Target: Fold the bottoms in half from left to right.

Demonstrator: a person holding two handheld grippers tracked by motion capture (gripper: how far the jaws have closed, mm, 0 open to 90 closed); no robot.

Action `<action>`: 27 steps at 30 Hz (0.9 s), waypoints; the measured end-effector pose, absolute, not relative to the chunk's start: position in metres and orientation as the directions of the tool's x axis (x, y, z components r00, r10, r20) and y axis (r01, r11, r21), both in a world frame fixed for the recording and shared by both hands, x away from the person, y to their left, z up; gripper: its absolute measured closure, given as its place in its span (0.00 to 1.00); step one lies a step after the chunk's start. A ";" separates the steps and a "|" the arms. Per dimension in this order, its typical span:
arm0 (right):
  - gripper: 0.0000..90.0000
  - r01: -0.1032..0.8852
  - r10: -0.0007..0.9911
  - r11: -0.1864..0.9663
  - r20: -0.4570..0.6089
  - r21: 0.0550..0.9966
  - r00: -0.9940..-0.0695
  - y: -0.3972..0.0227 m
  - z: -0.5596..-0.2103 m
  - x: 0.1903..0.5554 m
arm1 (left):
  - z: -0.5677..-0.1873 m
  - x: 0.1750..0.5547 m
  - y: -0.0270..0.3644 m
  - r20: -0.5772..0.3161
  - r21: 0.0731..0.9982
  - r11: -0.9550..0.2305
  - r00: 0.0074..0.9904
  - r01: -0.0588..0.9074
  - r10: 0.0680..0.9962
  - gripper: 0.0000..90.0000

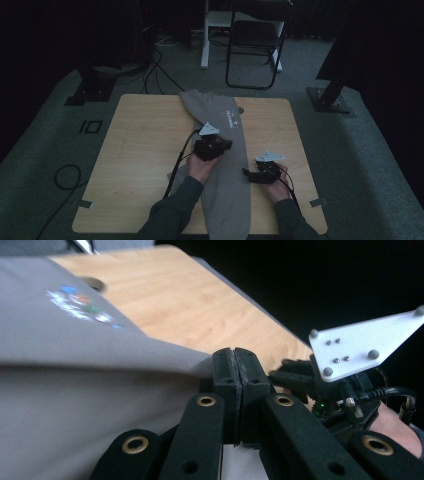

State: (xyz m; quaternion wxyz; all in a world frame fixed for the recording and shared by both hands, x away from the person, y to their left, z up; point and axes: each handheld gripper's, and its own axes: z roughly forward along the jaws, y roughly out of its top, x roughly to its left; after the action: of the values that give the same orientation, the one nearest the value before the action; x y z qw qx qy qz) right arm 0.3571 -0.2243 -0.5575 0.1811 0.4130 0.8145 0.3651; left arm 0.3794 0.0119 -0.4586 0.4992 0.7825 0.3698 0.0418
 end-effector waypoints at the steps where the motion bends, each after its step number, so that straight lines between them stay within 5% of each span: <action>1: 0.33 0.541 0.805 0.392 0.007 0.744 -0.593 -0.224 -0.558 0.357 | -0.462 0.381 0.010 -0.323 0.803 -0.229 0.725 0.550 0.608 0.97; 4: 0.33 0.538 0.803 0.394 0.006 0.745 -0.596 -0.225 -0.558 0.357 | -0.473 0.384 0.011 -0.370 0.786 -0.229 0.734 0.575 0.570 0.76; 7: 0.34 0.542 0.803 0.393 0.010 0.743 -0.596 -0.225 -0.557 0.358 | -0.477 0.380 0.026 -0.340 0.782 -0.238 0.714 0.576 0.613 0.72; 12: 0.44 0.531 0.812 0.353 0.030 0.770 -0.584 -0.221 -0.547 0.358 | -0.487 0.362 0.055 -0.288 0.770 -0.273 0.695 0.577 0.658 0.71; 18: 0.61 0.507 0.827 0.304 0.042 0.807 -0.561 -0.205 -0.531 0.367 | -0.524 0.315 0.040 -0.189 0.712 -0.456 0.771 0.534 0.607 0.71; 27: 0.68 0.574 0.829 0.326 0.066 0.751 -0.556 -0.178 -0.546 0.388 | -0.549 0.299 0.035 -0.079 0.696 -0.527 0.782 0.487 0.618 0.79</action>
State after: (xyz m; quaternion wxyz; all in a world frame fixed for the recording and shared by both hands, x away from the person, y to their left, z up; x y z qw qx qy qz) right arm 0.3880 -0.1777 -0.5461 0.1680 0.4404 0.7966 0.3784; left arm 0.2993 0.0353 -0.5486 0.3680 0.8693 0.3178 0.0891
